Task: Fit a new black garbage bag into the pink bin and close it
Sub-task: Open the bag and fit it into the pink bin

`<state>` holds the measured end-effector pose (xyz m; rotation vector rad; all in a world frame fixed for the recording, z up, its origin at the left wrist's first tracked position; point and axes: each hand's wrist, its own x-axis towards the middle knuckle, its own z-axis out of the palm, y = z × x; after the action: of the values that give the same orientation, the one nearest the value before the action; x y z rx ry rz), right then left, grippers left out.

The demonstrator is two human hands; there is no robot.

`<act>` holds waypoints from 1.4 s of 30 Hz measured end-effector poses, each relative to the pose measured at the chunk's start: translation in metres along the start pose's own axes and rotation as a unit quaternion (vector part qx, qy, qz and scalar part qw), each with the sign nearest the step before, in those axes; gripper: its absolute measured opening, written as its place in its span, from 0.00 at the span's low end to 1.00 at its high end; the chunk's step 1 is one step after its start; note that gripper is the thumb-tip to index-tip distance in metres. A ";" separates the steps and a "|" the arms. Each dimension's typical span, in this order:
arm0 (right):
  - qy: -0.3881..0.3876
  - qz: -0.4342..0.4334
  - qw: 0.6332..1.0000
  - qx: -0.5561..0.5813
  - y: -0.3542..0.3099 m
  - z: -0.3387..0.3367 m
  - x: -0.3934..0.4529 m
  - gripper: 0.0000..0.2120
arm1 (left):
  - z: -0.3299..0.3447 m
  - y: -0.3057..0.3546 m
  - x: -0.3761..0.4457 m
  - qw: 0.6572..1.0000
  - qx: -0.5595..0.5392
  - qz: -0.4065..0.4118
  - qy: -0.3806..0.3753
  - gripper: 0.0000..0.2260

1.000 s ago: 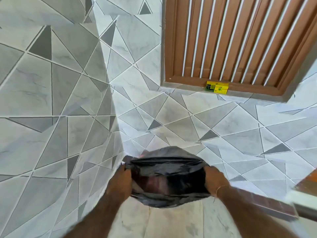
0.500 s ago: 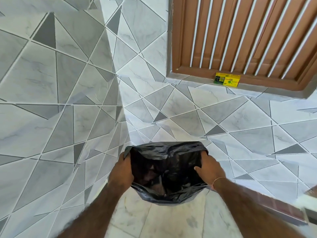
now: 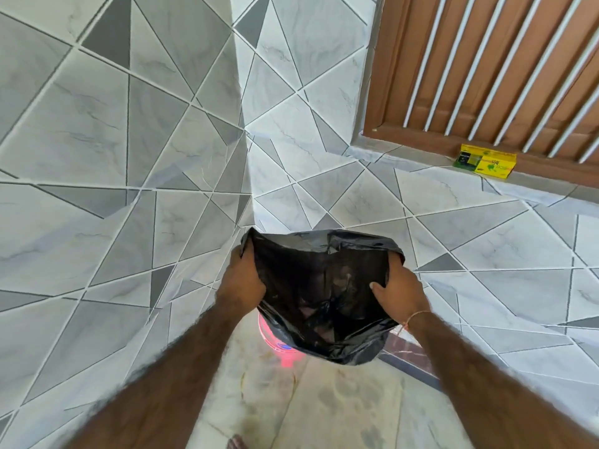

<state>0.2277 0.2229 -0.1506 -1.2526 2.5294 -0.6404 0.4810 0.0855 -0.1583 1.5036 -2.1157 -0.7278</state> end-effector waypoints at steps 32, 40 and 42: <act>-0.126 0.123 0.967 0.187 -0.177 0.167 0.143 0.43 | -0.040 -0.161 0.199 0.998 0.039 -0.009 -0.053 0.41; -0.229 0.129 0.900 0.347 -0.185 0.218 0.145 0.44 | -0.030 -0.172 0.210 0.995 0.059 -0.045 -0.061 0.41; -0.262 0.123 0.890 0.351 -0.192 0.218 0.143 0.43 | -0.027 -0.174 0.212 0.994 0.068 -0.052 -0.069 0.40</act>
<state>0.3628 -0.0538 -0.2508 -0.6977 1.7193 -0.8954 0.5571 -0.1668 -0.2387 1.6918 -2.2413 -0.7573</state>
